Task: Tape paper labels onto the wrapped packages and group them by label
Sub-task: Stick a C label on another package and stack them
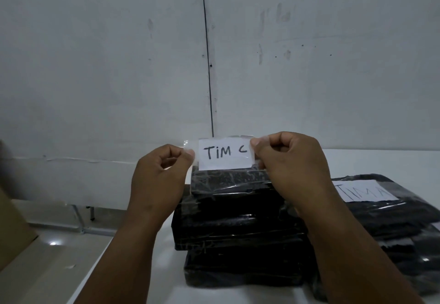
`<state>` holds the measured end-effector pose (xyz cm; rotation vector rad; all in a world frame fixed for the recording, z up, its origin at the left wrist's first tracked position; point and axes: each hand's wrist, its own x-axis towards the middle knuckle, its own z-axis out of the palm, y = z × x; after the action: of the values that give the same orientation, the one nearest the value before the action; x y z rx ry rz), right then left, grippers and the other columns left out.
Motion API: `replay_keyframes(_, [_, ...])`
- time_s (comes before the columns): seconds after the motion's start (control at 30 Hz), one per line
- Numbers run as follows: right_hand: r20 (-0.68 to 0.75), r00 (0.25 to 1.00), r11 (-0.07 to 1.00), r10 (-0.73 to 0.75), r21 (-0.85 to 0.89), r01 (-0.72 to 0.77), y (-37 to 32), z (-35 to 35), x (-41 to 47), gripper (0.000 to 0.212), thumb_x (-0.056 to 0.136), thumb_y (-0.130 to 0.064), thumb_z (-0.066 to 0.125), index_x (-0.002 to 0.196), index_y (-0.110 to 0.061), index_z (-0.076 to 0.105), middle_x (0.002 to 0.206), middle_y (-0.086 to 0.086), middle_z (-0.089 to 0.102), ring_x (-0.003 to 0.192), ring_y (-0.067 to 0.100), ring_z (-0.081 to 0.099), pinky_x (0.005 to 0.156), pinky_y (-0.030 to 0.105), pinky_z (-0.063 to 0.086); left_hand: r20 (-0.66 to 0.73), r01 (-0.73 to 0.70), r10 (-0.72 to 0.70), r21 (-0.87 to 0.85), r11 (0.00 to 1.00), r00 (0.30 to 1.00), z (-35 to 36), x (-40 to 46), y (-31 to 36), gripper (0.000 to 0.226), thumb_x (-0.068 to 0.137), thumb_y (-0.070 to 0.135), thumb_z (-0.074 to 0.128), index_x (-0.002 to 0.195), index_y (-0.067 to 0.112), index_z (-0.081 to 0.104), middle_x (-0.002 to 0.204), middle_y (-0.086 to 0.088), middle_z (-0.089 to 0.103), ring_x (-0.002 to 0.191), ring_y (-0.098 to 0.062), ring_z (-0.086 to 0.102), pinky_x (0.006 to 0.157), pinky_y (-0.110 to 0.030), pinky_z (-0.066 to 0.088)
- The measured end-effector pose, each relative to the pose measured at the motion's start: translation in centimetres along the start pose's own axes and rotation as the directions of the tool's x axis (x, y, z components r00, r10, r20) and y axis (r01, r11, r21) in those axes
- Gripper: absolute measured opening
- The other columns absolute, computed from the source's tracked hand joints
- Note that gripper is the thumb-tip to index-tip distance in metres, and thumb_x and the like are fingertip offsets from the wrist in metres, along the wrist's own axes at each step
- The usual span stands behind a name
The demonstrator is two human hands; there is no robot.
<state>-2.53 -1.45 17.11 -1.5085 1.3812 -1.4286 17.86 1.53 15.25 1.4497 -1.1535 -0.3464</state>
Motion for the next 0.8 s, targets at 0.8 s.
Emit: replay_keyframes(0.8, [0.012, 0.999, 0.955, 0.052, -0.291, -0.047, 1.3, -0.8, 1.6, 0.019, 0.084, -0.035, 0.082, 0.072, -0.022, 0.074, 0.073, -0.010, 0.073, 0.071, 0.005, 0.067, 0.060, 0.019, 0.047, 0.142, 0.034, -0.075, 0.269, 0.962, 0.987, 0.4, 0.1, -0.3, 0.020, 0.081, 0.034, 0.073, 0.065, 0.023, 0.070, 0.078, 0.006, 0.073, 0.079, -0.011, 0.067, 0.077, -0.033, 0.053])
